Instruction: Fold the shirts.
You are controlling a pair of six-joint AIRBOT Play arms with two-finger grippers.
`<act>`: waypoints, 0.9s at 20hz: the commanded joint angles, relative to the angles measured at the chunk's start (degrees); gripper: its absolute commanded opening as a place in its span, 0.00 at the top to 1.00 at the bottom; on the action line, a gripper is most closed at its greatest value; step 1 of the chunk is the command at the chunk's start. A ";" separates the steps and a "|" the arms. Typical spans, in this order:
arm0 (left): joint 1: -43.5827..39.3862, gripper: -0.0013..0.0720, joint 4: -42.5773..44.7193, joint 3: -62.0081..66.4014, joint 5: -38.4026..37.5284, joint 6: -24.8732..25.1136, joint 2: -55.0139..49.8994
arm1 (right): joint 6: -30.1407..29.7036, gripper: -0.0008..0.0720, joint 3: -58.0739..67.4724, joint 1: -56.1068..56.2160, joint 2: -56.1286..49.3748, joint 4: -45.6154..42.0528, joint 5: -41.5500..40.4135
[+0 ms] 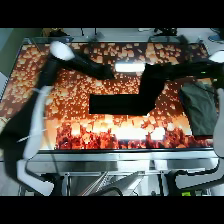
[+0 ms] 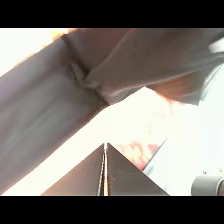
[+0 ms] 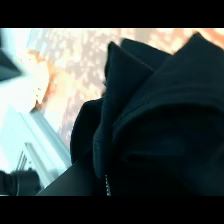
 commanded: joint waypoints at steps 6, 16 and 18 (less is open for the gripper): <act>18.40 0.96 -0.17 -5.29 -7.76 6.05 26.14 | 0.57 0.64 -0.13 32.76 -14.93 -0.87 -35.95; 25.51 0.96 -0.37 -32.15 2.56 11.45 40.87 | 3.39 0.19 0.15 18.71 -7.34 -7.67 -28.15; 25.79 0.96 -0.35 -34.25 2.56 11.45 41.66 | 12.28 0.19 0.13 11.96 -6.60 -20.02 -19.63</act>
